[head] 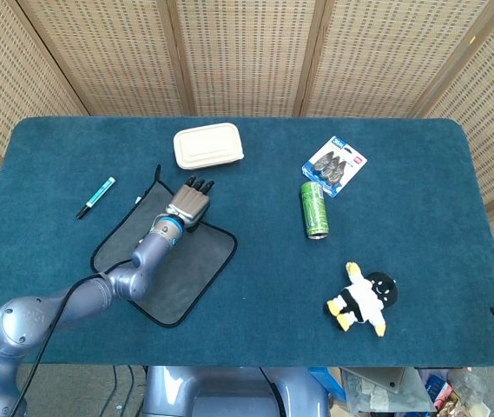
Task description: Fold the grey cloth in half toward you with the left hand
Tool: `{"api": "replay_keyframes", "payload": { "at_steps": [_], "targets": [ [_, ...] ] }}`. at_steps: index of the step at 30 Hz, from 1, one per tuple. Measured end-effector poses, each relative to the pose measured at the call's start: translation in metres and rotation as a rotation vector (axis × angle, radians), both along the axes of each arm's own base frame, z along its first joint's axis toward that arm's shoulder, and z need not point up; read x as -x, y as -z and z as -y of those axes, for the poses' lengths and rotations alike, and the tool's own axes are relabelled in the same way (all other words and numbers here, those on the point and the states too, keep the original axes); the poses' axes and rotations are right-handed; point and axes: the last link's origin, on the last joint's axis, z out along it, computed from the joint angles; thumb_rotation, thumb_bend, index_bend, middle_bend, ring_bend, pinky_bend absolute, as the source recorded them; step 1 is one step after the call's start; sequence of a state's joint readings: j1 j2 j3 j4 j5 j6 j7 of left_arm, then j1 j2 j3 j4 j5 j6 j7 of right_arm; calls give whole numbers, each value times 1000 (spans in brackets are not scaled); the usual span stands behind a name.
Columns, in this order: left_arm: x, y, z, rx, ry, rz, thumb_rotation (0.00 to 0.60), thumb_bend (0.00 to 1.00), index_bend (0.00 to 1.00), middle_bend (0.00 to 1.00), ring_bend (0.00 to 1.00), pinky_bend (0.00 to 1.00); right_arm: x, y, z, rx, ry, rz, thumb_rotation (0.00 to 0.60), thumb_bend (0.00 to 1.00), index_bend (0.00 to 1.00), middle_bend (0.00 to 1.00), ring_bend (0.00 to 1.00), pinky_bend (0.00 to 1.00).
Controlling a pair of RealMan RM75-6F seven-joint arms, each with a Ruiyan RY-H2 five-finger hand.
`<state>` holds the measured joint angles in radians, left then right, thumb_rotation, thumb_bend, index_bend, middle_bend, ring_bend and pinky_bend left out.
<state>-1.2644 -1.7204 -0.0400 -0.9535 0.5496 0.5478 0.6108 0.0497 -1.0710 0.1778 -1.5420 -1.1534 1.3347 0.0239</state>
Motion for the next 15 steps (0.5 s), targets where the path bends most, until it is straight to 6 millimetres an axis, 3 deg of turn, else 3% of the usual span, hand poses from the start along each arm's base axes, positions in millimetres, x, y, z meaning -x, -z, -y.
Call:
{"api": "replay_keyframes", "payload": {
  "at_steps": [15],
  "targets": [
    [17,-39,42,0,-69,-48,600,601,605,0,0,0,-4,1,-1,-7,-16,9,600,0,0,0,0,0]
  ]
}}
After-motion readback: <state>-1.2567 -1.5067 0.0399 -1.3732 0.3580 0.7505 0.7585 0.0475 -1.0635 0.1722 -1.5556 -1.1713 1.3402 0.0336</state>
